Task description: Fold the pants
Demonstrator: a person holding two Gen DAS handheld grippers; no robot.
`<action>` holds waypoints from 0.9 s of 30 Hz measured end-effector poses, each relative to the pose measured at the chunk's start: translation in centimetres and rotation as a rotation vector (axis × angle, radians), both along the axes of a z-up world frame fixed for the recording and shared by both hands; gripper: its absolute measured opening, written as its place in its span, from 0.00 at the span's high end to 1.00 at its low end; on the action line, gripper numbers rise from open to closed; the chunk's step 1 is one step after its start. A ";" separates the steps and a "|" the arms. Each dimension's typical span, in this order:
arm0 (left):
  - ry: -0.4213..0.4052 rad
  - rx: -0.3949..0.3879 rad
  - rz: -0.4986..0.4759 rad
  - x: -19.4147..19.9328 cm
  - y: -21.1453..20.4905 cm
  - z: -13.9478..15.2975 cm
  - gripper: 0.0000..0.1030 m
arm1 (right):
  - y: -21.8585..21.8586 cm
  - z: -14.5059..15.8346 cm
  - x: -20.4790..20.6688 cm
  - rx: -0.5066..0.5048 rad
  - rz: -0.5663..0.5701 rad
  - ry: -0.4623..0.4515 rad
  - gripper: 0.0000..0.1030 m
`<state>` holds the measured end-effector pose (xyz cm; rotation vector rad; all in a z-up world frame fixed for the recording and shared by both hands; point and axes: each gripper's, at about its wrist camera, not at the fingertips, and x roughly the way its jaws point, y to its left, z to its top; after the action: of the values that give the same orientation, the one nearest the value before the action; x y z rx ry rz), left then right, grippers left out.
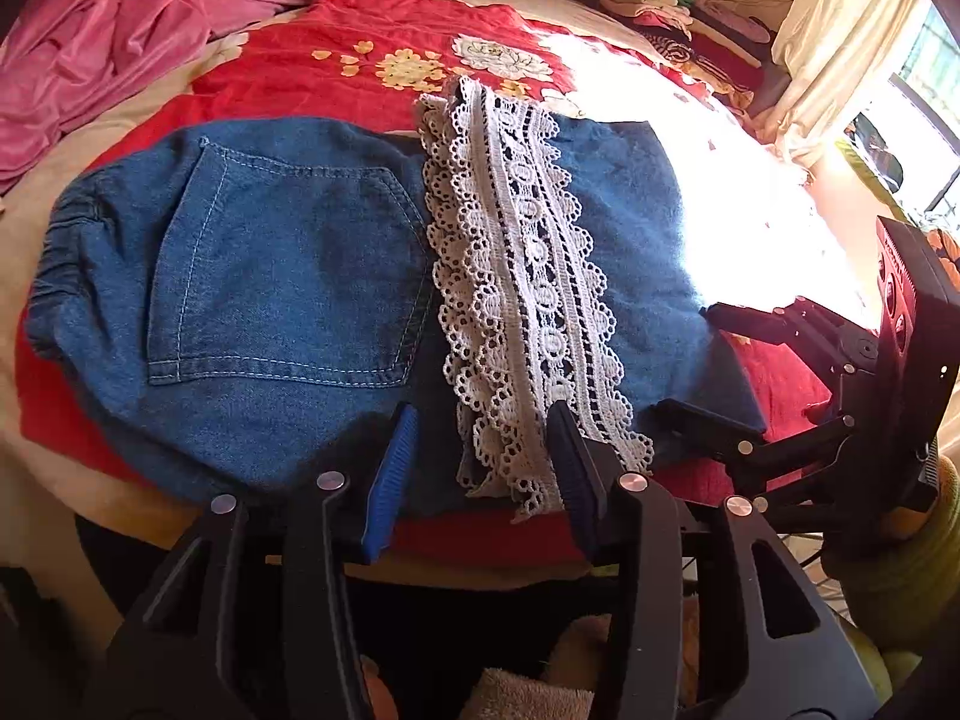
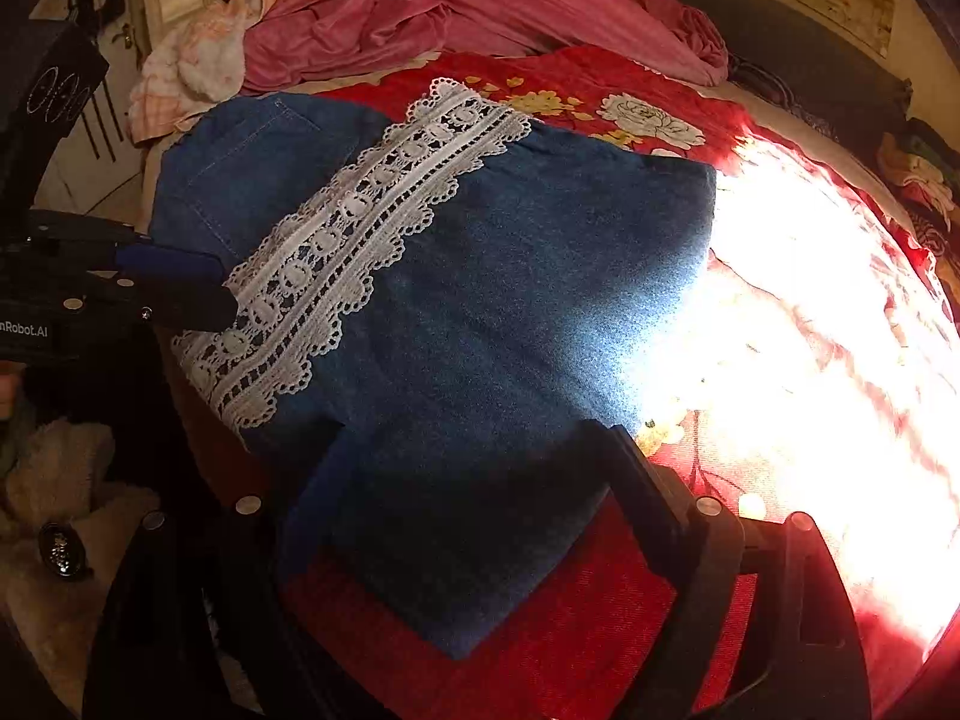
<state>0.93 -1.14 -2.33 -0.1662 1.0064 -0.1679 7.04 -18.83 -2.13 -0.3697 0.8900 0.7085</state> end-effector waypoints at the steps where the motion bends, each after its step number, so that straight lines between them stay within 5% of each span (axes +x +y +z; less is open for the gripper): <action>1: -0.008 0.006 -0.001 -0.1 0.0 0.2 0.63 | -0.3 0.4 0.0 0.020 -0.010 0.009 0.20; 21: -0.121 0.046 0.040 -1.6 0.5 3.7 0.52 | -2.2 5.8 0.6 0.121 -0.075 -0.052 0.20; 23: -0.131 0.050 0.046 -1.7 0.7 4.0 0.49 | -1.7 6.0 0.6 0.123 -0.073 -0.058 0.11; 27: -0.150 0.071 0.068 -2.0 1.3 4.4 0.46 | -0.9 6.8 0.7 0.133 -0.065 -0.076 0.09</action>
<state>-1.06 0.15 2.08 -0.1209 0.8551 -0.0805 7.71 -19.75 4.62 -0.2467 0.7753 0.6857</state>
